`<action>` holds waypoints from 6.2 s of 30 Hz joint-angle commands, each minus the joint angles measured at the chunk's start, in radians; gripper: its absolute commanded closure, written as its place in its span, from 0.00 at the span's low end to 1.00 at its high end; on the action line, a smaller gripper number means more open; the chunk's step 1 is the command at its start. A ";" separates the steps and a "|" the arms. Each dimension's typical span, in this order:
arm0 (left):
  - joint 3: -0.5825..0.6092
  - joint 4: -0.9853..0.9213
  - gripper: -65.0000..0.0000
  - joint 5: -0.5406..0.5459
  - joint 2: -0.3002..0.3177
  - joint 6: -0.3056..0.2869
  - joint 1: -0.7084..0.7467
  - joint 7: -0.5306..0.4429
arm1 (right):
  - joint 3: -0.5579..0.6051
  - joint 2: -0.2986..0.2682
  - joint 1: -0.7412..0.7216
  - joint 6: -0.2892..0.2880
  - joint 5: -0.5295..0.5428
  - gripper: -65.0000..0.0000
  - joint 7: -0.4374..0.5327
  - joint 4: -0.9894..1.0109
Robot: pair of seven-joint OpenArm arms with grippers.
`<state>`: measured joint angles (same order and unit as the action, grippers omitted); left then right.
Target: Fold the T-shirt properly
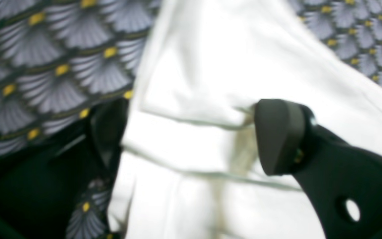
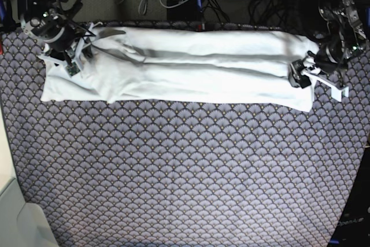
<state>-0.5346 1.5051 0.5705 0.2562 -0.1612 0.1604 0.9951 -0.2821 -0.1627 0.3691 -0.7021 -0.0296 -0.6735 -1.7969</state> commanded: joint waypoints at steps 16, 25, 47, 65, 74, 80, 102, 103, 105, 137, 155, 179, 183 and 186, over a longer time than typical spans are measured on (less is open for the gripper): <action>-0.003 -0.137 0.19 0.013 0.004 -0.001 -0.015 -0.045 | -0.003 -0.008 -0.003 0.004 0.003 0.66 0.001 -0.010; -0.002 -0.137 0.69 0.013 0.005 -0.001 -0.014 -0.022 | -0.003 -0.011 -0.003 0.004 0.003 0.66 0.001 -0.010; 0.014 0.341 0.99 -0.025 -0.048 0.013 -0.003 0.121 | -0.003 -0.011 -0.003 0.004 0.003 0.66 0.001 -0.011; 0.600 0.407 0.99 -0.068 -0.280 0.275 -0.054 0.138 | -0.003 -0.015 -0.003 0.004 0.001 0.66 0.001 -0.010; 0.756 0.233 0.99 -0.063 -0.320 0.378 -0.097 -0.028 | -0.007 -0.024 -0.003 0.004 0.001 0.66 0.001 -0.010; 0.832 0.185 0.99 -0.059 -0.321 0.401 -0.107 -0.127 | -0.004 -0.030 -0.003 0.004 0.001 0.66 0.001 -0.010; 0.882 0.079 0.94 -0.057 -0.364 0.398 -0.195 -0.118 | -0.001 -0.047 -0.003 0.004 0.001 0.66 0.001 -0.010; 0.884 0.084 0.89 -0.057 -0.364 0.398 -0.195 -0.117 | -0.001 -0.048 -0.003 0.004 0.001 0.66 0.001 -0.010; 0.884 0.085 0.74 -0.056 -0.364 0.401 -0.193 -0.117 | -0.001 -0.048 -0.003 0.004 0.001 0.66 0.001 -0.010; 0.819 0.148 0.63 0.271 -0.033 0.394 -0.177 -0.126 | -0.065 -0.048 -0.005 0.004 0.001 0.60 -0.007 -0.070; 0.825 0.084 0.16 0.273 -0.031 0.392 -0.200 -0.120 | -0.220 0.018 -0.006 0.004 0.007 0.47 -0.009 -0.126; 0.825 0.137 0.15 0.282 -0.031 0.392 -0.196 -0.117 | -0.309 0.074 -0.198 0.004 0.009 0.28 -0.177 -0.036; 0.825 0.142 0.15 0.282 -0.031 0.392 -0.200 -0.115 | -0.371 0.070 -0.246 0.004 0.009 0.24 -0.202 0.035; 0.825 0.140 0.15 0.282 -0.031 0.392 -0.201 -0.115 | -0.383 0.055 -0.253 0.004 0.009 0.22 -0.202 0.099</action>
<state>0.2951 1.6276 0.8394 0.2214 0.2359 -0.0235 0.8883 -0.6624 -0.0891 0.1253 -0.7025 -0.0227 -0.8894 -1.6794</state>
